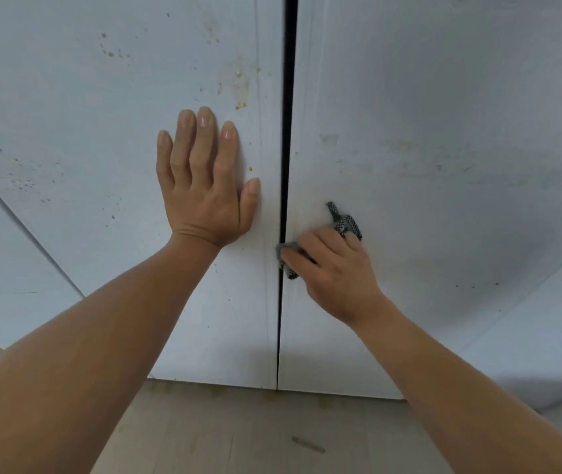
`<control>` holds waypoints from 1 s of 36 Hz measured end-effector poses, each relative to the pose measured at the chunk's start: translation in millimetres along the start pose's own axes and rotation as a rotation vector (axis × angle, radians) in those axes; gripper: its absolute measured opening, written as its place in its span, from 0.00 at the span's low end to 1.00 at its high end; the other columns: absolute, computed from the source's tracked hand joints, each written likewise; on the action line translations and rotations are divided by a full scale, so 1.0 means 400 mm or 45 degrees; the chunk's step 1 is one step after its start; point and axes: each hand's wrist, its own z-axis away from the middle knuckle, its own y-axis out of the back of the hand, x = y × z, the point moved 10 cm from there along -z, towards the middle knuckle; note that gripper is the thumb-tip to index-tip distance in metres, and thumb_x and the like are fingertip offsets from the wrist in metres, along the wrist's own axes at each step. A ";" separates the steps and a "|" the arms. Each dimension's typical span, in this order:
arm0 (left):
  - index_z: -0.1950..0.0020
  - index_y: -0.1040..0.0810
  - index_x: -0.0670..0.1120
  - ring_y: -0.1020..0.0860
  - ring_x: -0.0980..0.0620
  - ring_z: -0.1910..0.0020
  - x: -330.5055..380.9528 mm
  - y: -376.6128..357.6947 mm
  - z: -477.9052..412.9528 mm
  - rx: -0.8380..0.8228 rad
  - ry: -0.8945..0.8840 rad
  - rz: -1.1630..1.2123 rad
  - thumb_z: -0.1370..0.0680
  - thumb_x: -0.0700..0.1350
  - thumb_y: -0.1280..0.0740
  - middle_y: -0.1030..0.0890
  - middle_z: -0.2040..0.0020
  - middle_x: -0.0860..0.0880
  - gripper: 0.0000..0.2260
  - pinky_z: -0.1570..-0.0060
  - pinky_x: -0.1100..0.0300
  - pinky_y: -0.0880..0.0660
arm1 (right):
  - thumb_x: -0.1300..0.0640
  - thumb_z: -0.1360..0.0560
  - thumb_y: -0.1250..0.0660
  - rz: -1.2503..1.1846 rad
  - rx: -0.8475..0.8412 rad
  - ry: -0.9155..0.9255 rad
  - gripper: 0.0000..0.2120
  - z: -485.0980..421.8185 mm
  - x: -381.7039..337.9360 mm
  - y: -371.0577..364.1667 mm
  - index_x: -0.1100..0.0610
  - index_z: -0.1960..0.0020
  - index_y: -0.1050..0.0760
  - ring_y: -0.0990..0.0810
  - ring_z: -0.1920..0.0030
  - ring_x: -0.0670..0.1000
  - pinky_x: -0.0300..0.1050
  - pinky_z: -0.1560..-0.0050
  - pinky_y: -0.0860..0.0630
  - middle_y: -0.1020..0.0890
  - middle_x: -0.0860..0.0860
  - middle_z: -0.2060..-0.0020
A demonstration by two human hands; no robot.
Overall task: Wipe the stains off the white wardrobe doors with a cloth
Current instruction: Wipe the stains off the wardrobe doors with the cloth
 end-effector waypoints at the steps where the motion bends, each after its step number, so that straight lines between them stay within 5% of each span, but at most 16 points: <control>1: 0.23 0.37 0.40 0.38 0.33 0.24 0.000 0.000 0.000 0.001 0.001 0.006 0.19 0.54 0.42 0.37 0.24 0.37 0.29 0.21 0.39 0.45 | 0.60 0.20 0.32 -0.008 -0.010 -0.005 0.07 -0.003 0.004 0.003 0.54 0.52 0.16 0.22 0.58 0.55 0.49 0.60 0.28 0.19 0.49 0.60; 5: 0.23 0.37 0.40 0.38 0.34 0.25 0.001 0.000 -0.002 0.006 0.002 0.011 0.19 0.55 0.43 0.37 0.24 0.37 0.29 0.21 0.40 0.45 | 0.60 0.22 0.28 0.025 0.141 -0.158 0.04 -0.027 0.047 0.042 0.54 0.53 0.15 0.22 0.61 0.56 0.51 0.61 0.26 0.19 0.51 0.62; 9: 0.22 0.38 0.40 0.38 0.34 0.24 0.000 0.001 -0.003 0.011 -0.002 0.012 0.19 0.55 0.43 0.37 0.24 0.37 0.29 0.21 0.40 0.45 | 0.59 0.20 0.31 0.027 0.019 0.020 0.07 0.017 0.000 0.001 0.54 0.54 0.15 0.21 0.59 0.55 0.49 0.62 0.28 0.19 0.50 0.61; 15: 0.22 0.34 0.40 0.36 0.34 0.24 -0.013 0.013 0.001 0.044 0.011 0.078 0.20 0.55 0.39 0.33 0.25 0.36 0.30 0.21 0.41 0.45 | 0.61 0.21 0.29 0.000 0.131 -0.106 0.06 -0.028 0.045 0.044 0.54 0.54 0.14 0.23 0.60 0.55 0.51 0.63 0.27 0.19 0.51 0.62; 21: 0.19 0.38 0.41 0.40 0.33 0.22 -0.017 0.028 0.008 -0.163 -0.002 0.240 0.22 0.58 0.33 0.36 0.23 0.34 0.37 0.21 0.37 0.45 | 0.62 0.22 0.30 -0.037 -0.111 -0.034 0.06 0.048 0.050 0.013 0.55 0.51 0.15 0.21 0.58 0.55 0.50 0.60 0.27 0.18 0.51 0.59; 24: 0.18 0.40 0.43 0.41 0.36 0.21 -0.010 0.043 0.024 -0.242 0.012 0.266 0.23 0.59 0.30 0.39 0.23 0.37 0.40 0.22 0.37 0.43 | 0.63 0.26 0.29 -0.065 -0.010 -0.217 0.08 0.021 0.103 0.071 0.56 0.49 0.15 0.25 0.55 0.56 0.52 0.57 0.25 0.18 0.54 0.59; 30: 0.19 0.38 0.43 0.44 0.39 0.18 0.007 0.024 0.082 -0.299 0.028 0.227 0.25 0.62 0.28 0.38 0.22 0.39 0.41 0.23 0.35 0.42 | 0.64 0.24 0.32 -0.090 0.118 -0.227 0.10 -0.042 0.119 0.121 0.55 0.45 0.22 0.26 0.54 0.57 0.52 0.56 0.26 0.18 0.56 0.58; 36: 0.18 0.39 0.43 0.42 0.36 0.20 0.038 0.008 0.147 -0.213 0.023 0.251 0.23 0.65 0.32 0.40 0.20 0.40 0.41 0.27 0.29 0.41 | 0.67 0.25 0.27 0.004 0.277 -0.125 0.07 -0.067 0.095 0.121 0.58 0.50 0.14 0.26 0.54 0.56 0.52 0.58 0.25 0.17 0.56 0.58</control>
